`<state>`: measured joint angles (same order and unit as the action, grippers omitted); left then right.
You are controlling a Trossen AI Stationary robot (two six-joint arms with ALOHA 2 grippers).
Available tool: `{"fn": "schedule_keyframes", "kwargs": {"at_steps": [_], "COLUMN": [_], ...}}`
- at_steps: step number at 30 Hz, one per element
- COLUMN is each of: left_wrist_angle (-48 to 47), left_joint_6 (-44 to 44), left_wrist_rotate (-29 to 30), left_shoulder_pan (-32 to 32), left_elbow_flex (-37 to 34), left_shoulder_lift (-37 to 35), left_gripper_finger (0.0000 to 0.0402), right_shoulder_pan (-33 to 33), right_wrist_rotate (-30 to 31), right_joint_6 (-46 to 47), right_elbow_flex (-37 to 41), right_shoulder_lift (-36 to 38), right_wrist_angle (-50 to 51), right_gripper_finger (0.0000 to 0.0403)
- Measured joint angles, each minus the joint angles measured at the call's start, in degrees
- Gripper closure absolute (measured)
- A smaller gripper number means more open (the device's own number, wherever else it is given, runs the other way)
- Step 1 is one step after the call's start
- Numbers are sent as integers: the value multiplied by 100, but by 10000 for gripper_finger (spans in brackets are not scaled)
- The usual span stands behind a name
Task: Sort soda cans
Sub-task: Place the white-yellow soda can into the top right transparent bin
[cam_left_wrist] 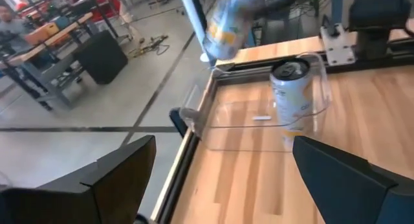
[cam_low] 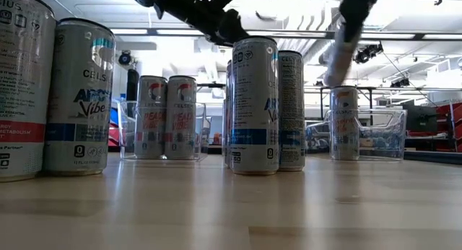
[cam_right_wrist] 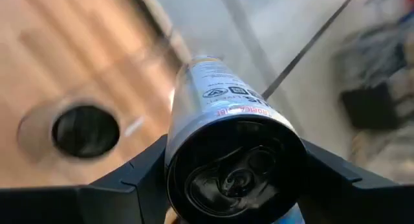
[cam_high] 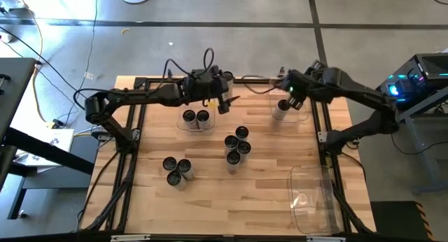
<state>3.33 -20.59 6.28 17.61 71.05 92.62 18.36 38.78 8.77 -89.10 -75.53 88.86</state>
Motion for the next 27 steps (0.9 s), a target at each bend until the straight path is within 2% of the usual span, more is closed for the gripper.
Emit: {"fn": "schedule_keyframes", "kwargs": {"at_steps": [5,9,14,21,27], "left_wrist_angle": [346,457,872,1825,2054], "left_joint_6": [103,92,45,47,46], "left_wrist_rotate": [-17,-16,-13,305,302], "left_shoulder_pan": [-29,-104,-238,-374,-415], "left_elbow_flex": [-194,-293,-730,-1699,-2153], "left_shoulder_lift": [-78,-314,-741,-1616,-2215], "left_gripper_finger": [41,41,41,41,41], "right_shoulder_pan": [688,982,1138,1332,1386], "right_wrist_rotate": [-982,-1737,-1913,-2211,-2830], "right_joint_6": [-418,-703,-865,-973,-1267], "right_elbow_flex": [-5,-4,125,1225,1882], "right_shoulder_lift": [31,31,71,129,129], "right_wrist_angle": [31,112,73,-40,-651], "right_gripper_finger": [162,162,162,162,162]}}
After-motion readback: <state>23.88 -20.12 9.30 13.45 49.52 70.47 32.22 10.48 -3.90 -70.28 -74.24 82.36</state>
